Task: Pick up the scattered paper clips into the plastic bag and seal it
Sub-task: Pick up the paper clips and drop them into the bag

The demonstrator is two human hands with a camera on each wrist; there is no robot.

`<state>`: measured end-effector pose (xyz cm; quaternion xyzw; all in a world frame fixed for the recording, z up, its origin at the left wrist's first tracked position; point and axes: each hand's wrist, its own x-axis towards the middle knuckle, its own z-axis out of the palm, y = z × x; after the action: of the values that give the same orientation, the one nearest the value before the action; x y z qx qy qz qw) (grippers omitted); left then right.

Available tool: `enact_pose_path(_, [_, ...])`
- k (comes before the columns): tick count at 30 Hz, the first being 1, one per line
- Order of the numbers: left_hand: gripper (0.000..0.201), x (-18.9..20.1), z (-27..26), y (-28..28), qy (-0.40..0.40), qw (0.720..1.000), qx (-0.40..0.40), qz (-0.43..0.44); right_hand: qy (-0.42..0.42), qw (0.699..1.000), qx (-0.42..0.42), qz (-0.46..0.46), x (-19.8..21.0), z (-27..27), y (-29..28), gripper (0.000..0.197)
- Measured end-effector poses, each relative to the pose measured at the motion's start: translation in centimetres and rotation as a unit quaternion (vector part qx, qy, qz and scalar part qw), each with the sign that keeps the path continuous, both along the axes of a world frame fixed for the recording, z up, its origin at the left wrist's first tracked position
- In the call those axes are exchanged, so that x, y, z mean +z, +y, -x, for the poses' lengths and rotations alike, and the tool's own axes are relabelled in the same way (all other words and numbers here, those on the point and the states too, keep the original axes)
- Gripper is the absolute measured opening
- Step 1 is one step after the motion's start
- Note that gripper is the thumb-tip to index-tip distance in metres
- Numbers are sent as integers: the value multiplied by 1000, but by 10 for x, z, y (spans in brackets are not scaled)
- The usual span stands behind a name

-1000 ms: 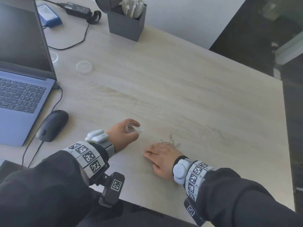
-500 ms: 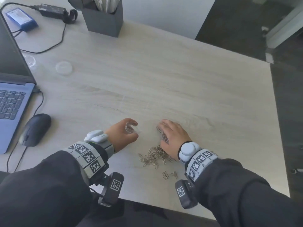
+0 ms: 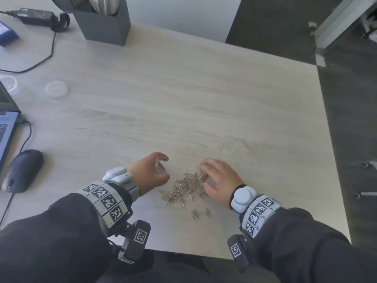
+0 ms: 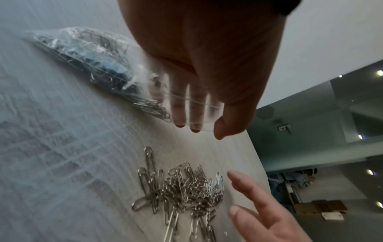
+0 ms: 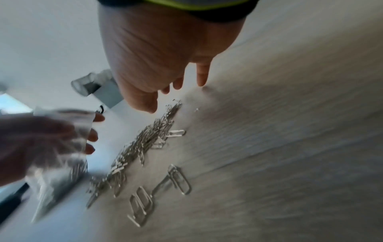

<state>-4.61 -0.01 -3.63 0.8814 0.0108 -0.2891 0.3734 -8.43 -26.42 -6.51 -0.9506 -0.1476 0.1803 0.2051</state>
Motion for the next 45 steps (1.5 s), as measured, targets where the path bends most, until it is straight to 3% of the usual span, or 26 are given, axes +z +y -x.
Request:
enact_pose_path(4, [62, 1, 2, -10, 8, 997, -46, -67, 40, 991, -103, 75, 6, 0, 0, 74])
enact_pose_path(7, [67, 5, 0, -14, 3, 984, -104, -147, 43, 989, -100, 97, 4, 3, 11, 86])
enact_pose_path(10, [64, 6, 0, -15, 2, 980, -119, -162, 37, 993, -71, 92, 2, 7, 23, 87])
enact_pose_path(22, [59, -4, 7, -3, -25, 988, -108, -107, 51, 998, -32, 0, -2, 7, 33, 23])
enact_pose_path(30, [55, -4, 6, -3, -28, 989, -106, -103, 99, 992, -76, 0, 7, -2, 27, 21])
enact_pose_path(35, [57, -5, 6, -3, -22, 990, -106, -92, 99, 975, -175, -92, 22, -5, 27, 13])
enact_pose_path(40, [56, -5, 6, -1, -18, 991, -99, -87, 132, 936, -255, -203, 44, -15, 52, 14])
enact_pose_path(42, [58, -6, 6, -2, -15, 991, -100, -86, 138, 929, -254, -229, 52, -20, 63, 17])
enact_pose_path(45, [56, -3, 6, -3, -19, 990, -106, -89, 124, 951, -206, -195, 61, -28, 78, 13])
